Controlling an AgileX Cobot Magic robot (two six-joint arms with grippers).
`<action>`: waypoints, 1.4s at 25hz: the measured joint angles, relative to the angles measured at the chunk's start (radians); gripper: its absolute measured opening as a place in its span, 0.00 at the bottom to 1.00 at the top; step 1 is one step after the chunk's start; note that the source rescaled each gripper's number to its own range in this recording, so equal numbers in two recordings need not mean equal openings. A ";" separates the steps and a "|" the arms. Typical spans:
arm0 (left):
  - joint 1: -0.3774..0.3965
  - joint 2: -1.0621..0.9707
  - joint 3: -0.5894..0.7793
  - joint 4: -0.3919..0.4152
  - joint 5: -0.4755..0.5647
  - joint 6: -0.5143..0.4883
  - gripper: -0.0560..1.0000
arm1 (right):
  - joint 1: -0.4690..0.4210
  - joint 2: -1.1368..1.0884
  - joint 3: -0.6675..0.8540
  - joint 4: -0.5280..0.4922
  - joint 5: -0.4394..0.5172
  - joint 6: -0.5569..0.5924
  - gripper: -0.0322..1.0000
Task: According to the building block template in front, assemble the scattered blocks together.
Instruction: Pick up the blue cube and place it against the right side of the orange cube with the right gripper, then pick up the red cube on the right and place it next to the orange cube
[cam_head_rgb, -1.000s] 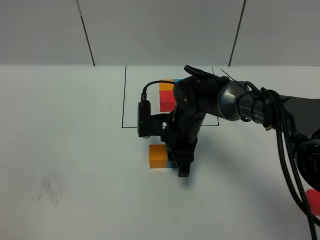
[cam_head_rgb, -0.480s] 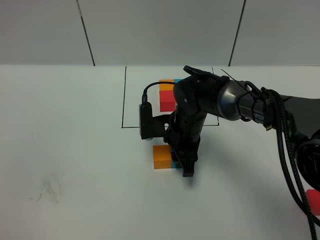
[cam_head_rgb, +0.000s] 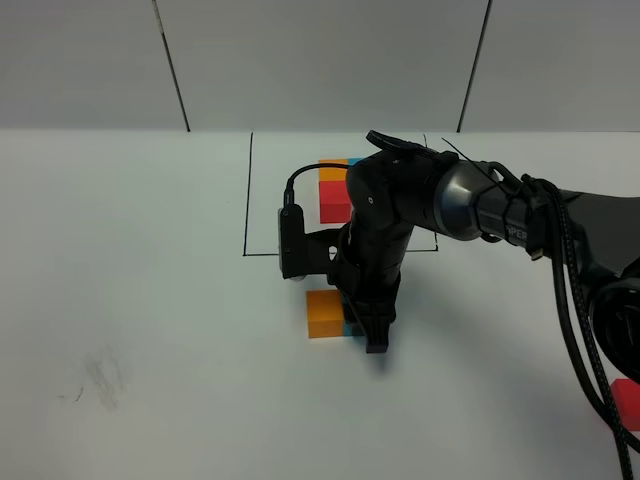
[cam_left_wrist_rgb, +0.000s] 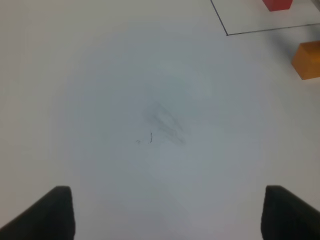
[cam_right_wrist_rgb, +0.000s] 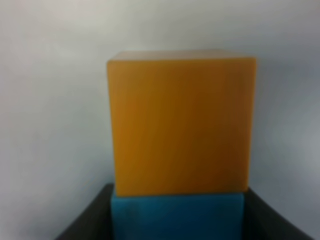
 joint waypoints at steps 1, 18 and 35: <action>0.000 0.000 0.000 0.000 0.000 0.000 0.98 | 0.000 0.000 -0.001 -0.003 0.000 0.000 0.29; 0.000 0.000 0.000 0.000 0.000 0.000 0.98 | 0.000 -0.035 -0.001 -0.030 0.027 0.093 0.67; 0.000 0.000 0.000 0.000 0.001 0.000 0.98 | -0.047 -0.237 -0.001 -0.180 0.206 1.071 0.95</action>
